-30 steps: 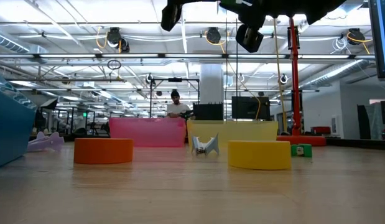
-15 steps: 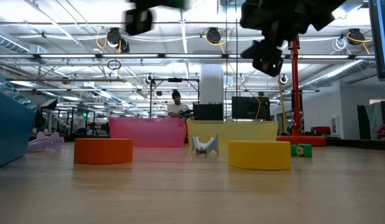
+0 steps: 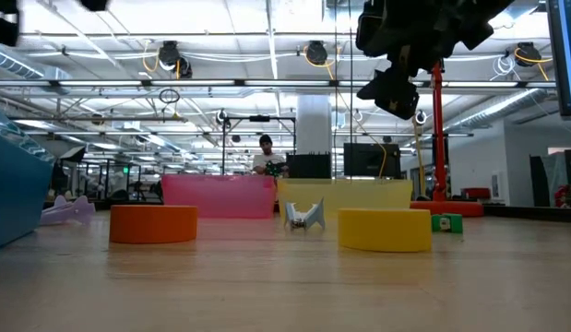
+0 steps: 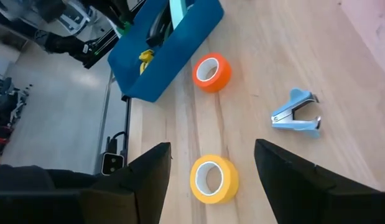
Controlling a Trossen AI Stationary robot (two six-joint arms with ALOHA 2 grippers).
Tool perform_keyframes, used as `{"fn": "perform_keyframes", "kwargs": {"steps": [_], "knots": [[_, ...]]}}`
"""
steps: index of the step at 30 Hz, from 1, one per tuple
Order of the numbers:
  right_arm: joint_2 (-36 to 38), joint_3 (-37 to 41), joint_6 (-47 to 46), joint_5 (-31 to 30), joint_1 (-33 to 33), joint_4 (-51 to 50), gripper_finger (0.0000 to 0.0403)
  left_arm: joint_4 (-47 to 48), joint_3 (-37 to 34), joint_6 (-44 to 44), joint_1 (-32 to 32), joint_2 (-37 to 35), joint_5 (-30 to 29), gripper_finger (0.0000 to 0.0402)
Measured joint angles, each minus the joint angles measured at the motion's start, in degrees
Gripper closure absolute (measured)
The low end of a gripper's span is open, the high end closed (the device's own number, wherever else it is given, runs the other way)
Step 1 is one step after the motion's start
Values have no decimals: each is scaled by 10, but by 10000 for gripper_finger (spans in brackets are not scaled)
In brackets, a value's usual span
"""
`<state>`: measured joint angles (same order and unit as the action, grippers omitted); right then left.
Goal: Pick and place Stapler, Stapler remover, tape
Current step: Put the right green stapler into the blue bin
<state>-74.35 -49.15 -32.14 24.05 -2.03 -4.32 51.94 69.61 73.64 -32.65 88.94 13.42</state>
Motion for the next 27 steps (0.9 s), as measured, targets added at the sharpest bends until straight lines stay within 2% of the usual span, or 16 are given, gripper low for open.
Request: {"fn": "perform_keyframes", "kwargs": {"steps": [7,13,17,21,27], "knots": [[0,0,1,0,-14,-1,179,3,-45,139,-80,8,1,356],[0,0,0,0,-17,-3,179,-114,-106,256,-115,12,17,356],[0,0,-1,0,-17,-3,177,-130,-140,325,-131,11,21,356],[0,0,-1,0,-17,-3,177,-132,-156,361,-140,11,27,356],[0,0,-12,0,-17,-3,177,-131,-161,371,-138,11,26,345]]}}
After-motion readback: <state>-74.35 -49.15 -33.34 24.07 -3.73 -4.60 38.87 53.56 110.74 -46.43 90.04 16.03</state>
